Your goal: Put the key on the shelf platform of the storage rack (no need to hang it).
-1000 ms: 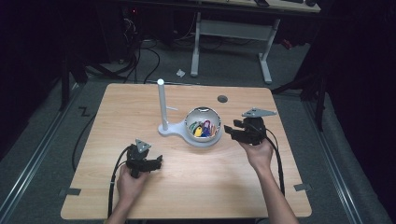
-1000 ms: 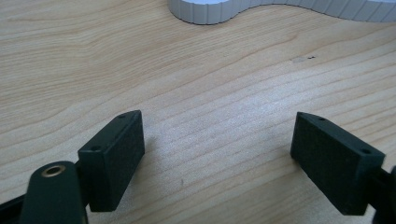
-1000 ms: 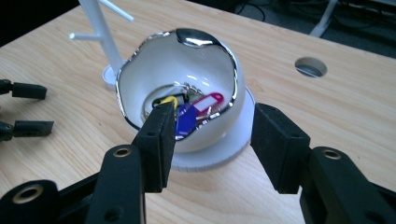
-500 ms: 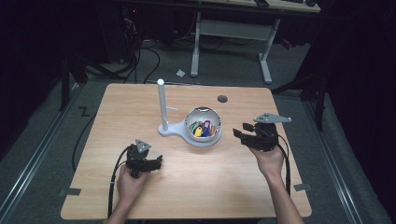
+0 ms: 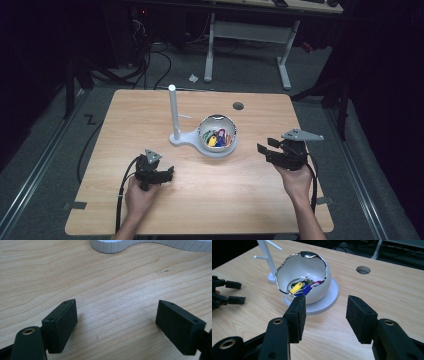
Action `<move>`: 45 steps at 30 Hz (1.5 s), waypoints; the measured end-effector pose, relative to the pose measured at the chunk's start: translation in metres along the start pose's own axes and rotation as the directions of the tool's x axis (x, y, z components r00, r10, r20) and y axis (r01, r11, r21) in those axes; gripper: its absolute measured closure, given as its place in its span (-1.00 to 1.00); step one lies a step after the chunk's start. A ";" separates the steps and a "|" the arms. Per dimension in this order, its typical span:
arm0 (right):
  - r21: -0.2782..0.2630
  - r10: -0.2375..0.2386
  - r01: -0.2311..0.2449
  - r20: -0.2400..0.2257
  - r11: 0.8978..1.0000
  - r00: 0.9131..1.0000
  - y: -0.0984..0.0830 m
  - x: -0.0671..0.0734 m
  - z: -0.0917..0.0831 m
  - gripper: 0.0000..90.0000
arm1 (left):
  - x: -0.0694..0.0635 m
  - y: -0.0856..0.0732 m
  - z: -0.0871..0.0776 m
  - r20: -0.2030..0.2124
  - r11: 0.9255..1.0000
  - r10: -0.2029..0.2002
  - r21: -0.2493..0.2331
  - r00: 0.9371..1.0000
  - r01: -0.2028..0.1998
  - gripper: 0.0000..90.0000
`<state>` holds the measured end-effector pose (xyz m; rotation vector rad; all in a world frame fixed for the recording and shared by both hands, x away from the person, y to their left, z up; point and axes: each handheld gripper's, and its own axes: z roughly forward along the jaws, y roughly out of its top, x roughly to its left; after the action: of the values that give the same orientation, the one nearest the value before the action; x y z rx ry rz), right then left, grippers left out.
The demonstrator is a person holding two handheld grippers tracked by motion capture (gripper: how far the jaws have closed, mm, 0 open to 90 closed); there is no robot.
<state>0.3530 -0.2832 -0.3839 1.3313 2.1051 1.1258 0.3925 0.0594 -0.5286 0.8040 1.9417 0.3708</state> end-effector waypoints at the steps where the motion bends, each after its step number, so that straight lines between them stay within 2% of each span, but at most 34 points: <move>1: 0.000 0.003 -0.003 0.000 1.000 1.000 -0.001 0.000 -0.001 0.13 | 0.000 0.000 0.000 0.002 1.000 0.001 0.001 1.000 -0.001 -0.60; 21: -0.021 0.060 -0.060 0.006 0.998 0.998 -0.032 -0.005 -0.019 0.12 | 0.000 0.000 0.000 0.001 1.000 0.000 0.002 1.000 0.000 -0.60; 45: 0.004 0.094 -0.094 -0.016 0.996 0.995 -0.059 0.001 -0.006 0.09 | 0.000 0.000 0.000 0.002 1.000 0.002 0.002 1.000 -0.002 -0.60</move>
<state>0.3160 -0.2977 -0.4276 1.4405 2.0765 1.1748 0.3924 0.0594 -0.5286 0.8066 1.9400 0.3693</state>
